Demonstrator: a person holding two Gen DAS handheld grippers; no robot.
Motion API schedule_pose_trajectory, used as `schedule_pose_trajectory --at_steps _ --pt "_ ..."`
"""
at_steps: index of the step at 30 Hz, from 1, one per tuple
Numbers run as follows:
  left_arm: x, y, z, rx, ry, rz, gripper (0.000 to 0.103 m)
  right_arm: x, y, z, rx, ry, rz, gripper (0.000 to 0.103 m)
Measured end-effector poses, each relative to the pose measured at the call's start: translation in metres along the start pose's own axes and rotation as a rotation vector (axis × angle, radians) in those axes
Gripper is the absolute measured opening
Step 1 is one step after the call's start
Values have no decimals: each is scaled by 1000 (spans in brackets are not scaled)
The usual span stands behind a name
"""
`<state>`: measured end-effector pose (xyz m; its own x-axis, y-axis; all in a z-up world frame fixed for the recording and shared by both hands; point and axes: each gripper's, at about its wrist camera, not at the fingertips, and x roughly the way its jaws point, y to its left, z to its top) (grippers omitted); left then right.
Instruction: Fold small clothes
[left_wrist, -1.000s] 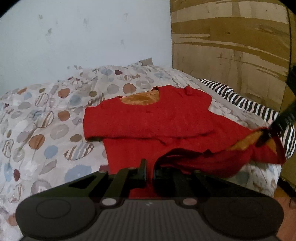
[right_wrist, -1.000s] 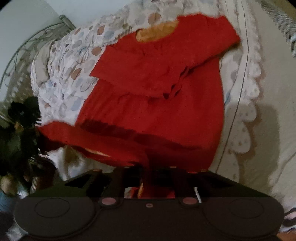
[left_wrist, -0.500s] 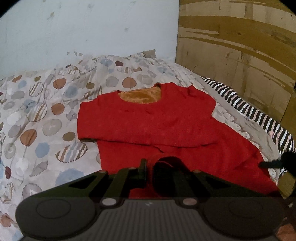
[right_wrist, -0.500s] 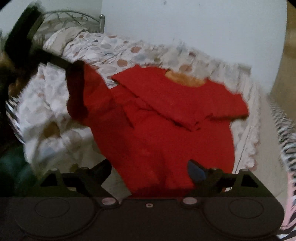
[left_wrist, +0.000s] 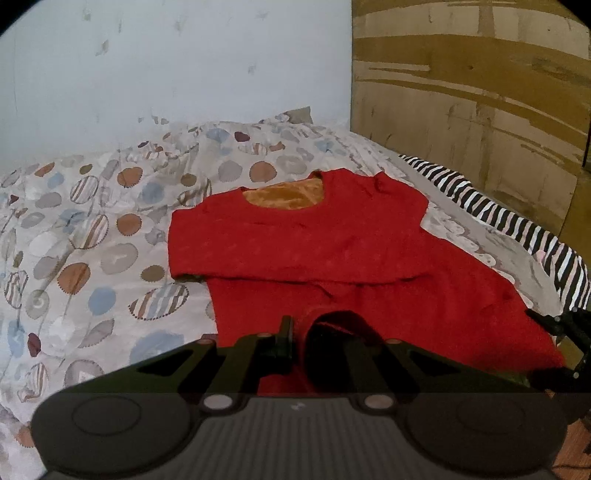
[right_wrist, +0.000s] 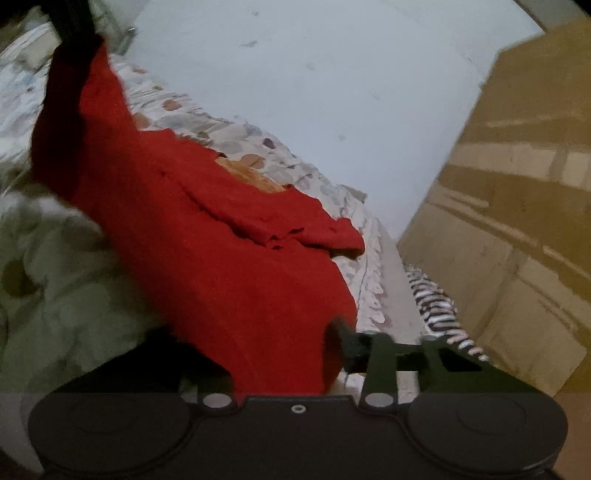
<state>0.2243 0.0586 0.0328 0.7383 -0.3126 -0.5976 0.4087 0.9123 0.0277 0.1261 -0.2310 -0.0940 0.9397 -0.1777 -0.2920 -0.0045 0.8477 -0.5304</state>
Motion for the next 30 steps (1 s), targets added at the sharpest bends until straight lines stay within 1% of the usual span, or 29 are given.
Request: schedule_pose_trajectory --at_steps 1,4,7,10,12,15,17,18,21,24,30 --pt "-3 -2 -3 9 -5 4 5 -3 0 0 -13 -13 -1 19" --pt "-16 -8 -13 46 -26 25 5 -11 -7 4 -31 -44 -11 17" --pt "-36 -18 -27 90 -74 62 5 -26 -18 8 -63 -83 -26 16" --pt "-58 -33 -46 156 -133 103 5 -38 -25 8 -142 -113 -38 15" --pt "-71 -45 -61 201 -163 132 4 -42 -29 6 -182 -114 -32 16" --pt "-82 -61 -83 201 -184 137 4 -43 -27 -2 -240 -92 -15 16" --pt "-85 -75 -101 257 -206 179 4 -43 -26 -7 -250 -74 0 15" --pt "-85 -81 -109 278 -210 192 3 -44 -26 -9 -250 -62 8 13" --pt "-87 -91 -126 290 -207 198 3 -53 -24 -14 -254 -68 11 11" --pt "-91 -96 -140 311 -227 224 2 -61 -24 -17 -261 -85 26 10" --pt "-115 -94 -152 260 -279 251 0 -81 -26 -12 -273 -122 42 8"
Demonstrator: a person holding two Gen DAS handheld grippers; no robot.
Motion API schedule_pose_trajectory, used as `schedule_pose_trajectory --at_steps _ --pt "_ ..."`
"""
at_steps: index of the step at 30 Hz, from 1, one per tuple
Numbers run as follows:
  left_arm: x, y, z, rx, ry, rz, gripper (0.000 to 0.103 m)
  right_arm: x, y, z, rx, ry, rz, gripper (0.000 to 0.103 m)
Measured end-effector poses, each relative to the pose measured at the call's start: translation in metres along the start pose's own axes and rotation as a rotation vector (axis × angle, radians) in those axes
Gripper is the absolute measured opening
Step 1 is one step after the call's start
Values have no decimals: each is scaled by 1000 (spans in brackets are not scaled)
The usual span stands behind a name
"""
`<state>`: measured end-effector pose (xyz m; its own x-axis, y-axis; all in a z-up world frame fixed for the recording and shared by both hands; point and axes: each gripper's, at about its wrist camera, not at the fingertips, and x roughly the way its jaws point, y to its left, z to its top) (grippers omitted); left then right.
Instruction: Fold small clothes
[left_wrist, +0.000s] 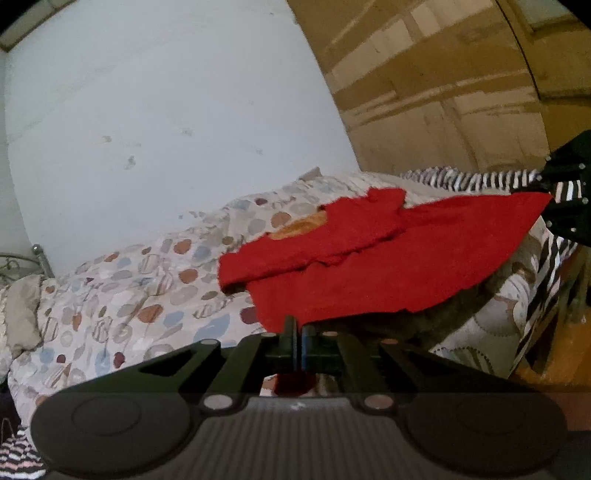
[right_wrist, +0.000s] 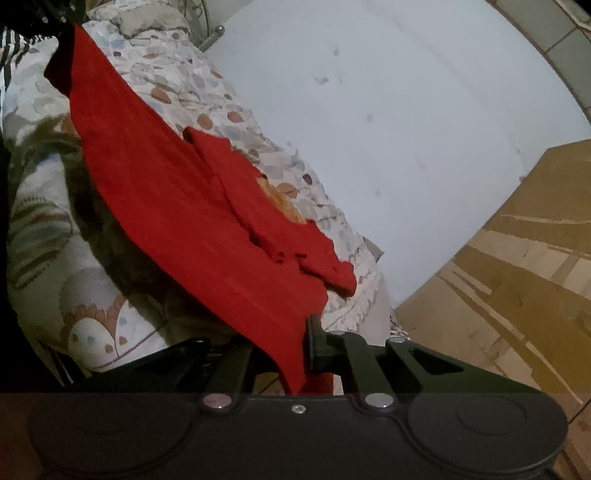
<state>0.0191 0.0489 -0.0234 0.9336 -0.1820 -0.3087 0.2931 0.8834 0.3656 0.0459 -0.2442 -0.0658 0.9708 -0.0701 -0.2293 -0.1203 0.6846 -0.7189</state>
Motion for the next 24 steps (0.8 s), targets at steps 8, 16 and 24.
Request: schedule_pose_trajectory --at_steps 8,16,24 --pt "-8 16 -5 -77 -10 -5 0 -23 -1 11 -26 -12 1 4" --pt "-7 26 -3 -77 7 -11 0 -26 -15 21 35 3 45 4" --pt "4 26 -12 -45 77 -79 0 -19 -26 23 16 32 125 4"
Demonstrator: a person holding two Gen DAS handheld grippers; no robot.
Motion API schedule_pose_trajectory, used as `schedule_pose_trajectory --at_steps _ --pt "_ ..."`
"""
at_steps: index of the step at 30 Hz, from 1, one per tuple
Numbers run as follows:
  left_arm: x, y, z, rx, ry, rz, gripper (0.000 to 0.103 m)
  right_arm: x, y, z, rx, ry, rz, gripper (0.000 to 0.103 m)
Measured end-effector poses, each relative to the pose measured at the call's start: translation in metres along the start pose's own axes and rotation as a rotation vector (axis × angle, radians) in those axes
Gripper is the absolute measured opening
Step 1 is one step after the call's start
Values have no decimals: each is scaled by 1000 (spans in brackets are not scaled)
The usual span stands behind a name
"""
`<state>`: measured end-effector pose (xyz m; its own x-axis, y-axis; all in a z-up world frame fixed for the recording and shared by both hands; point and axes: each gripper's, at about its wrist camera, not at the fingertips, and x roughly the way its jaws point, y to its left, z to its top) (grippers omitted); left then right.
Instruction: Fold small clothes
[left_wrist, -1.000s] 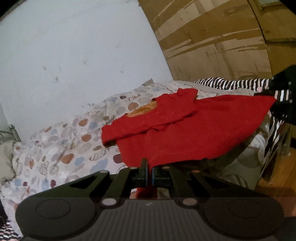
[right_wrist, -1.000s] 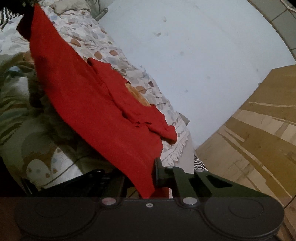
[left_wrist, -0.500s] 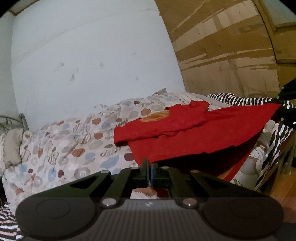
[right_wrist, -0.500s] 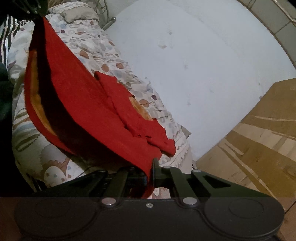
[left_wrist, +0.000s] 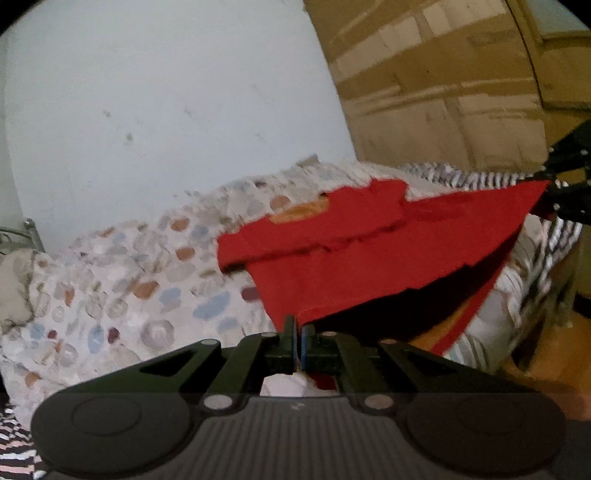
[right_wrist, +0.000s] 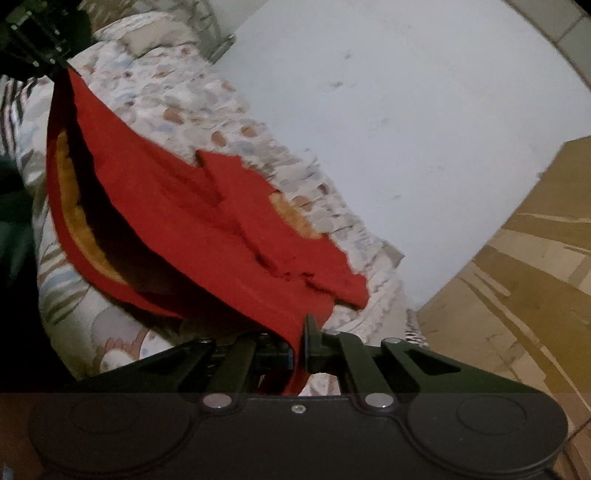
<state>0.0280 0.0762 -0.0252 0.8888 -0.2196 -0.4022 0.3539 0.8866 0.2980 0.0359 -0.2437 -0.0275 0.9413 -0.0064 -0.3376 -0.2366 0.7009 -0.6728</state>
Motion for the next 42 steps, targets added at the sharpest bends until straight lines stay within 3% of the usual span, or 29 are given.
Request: schedule_pose_trajectory --at_steps 5,7,9,11,13,16,19,21,26,29,31,34,38,42 --pt "11 4 -22 -50 90 -99 1 3 9 -23 -17 63 78 6" --pt "13 6 -31 -63 130 -139 2 1 13 -35 -39 86 108 21" --pt "13 7 -40 -37 157 -144 4 -1 14 -45 -68 101 129 27" --pt "14 7 -45 -17 179 -143 18 -3 12 -54 -74 115 152 33" --pt "15 9 -47 -39 184 -139 68 -4 5 -60 -33 125 174 49" --pt "14 19 -44 -117 135 -158 83 -2 -15 -62 113 118 227 66" --pt "24 29 -37 -196 120 -168 88 6 -32 -60 295 121 293 77" --pt "36 35 -35 -250 138 -184 89 16 -44 -61 447 130 341 77" --pt "71 61 -42 -451 226 -239 86 49 -68 -68 752 199 437 75" --pt "85 75 -50 -599 264 -337 56 61 -74 -77 882 243 511 55" --pt "91 79 -55 -646 312 -359 17 59 -74 -78 868 247 502 26" --pt "84 78 -52 -653 310 -350 6 49 -75 -76 781 249 492 12" --pt "66 74 -31 -575 289 -277 6 34 -74 -67 629 234 455 13" --pt "69 83 -26 -667 326 -286 6 30 -60 -65 451 257 437 33"
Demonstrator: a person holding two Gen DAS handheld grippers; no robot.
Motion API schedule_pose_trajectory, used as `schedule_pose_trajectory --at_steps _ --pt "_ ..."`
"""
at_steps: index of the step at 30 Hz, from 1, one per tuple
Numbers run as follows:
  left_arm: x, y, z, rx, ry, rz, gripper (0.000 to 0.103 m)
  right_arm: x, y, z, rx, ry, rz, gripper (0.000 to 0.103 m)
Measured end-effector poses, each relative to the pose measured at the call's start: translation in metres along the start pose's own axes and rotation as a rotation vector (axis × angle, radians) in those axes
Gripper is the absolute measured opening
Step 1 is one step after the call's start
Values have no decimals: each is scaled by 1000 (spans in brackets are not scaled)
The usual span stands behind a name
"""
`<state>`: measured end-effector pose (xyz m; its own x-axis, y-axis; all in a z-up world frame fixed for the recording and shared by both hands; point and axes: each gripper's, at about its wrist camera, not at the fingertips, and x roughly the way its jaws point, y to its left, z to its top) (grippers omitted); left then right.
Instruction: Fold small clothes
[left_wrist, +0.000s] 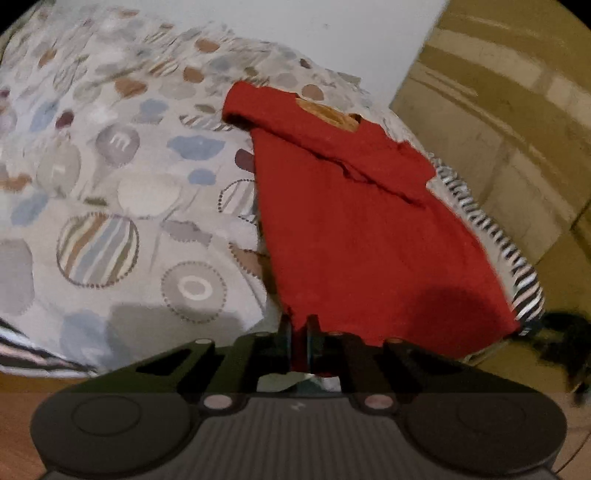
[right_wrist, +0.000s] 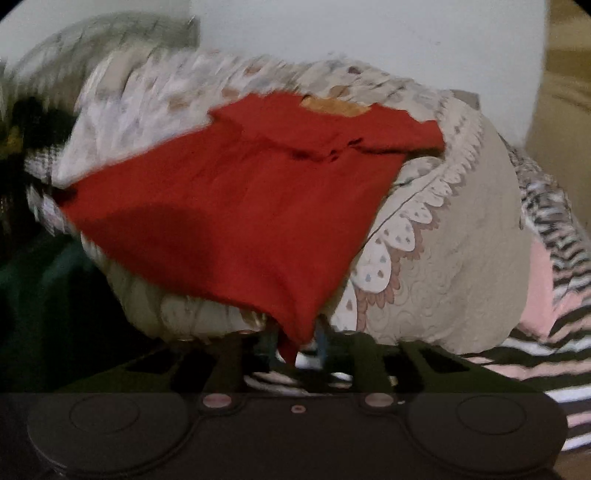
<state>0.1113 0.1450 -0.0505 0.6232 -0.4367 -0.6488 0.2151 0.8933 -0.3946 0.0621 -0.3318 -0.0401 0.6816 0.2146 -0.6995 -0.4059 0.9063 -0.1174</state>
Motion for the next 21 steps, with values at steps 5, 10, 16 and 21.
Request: schedule_pose_trajectory --at_steps 5,10,16,21 --pt "-11 -3 9 -9 -22 -4 6 2 18 -22 -257 -6 -144 63" --pt "-12 -10 14 28 -11 7 6 27 48 -57 -736 -51 -398 68" --pt "-9 -12 13 51 -4 28 6 41 63 -77 -1107 -187 -418 57" --pt "-8 -12 10 65 -3 39 6 40 62 -79 -1263 -226 -394 50"
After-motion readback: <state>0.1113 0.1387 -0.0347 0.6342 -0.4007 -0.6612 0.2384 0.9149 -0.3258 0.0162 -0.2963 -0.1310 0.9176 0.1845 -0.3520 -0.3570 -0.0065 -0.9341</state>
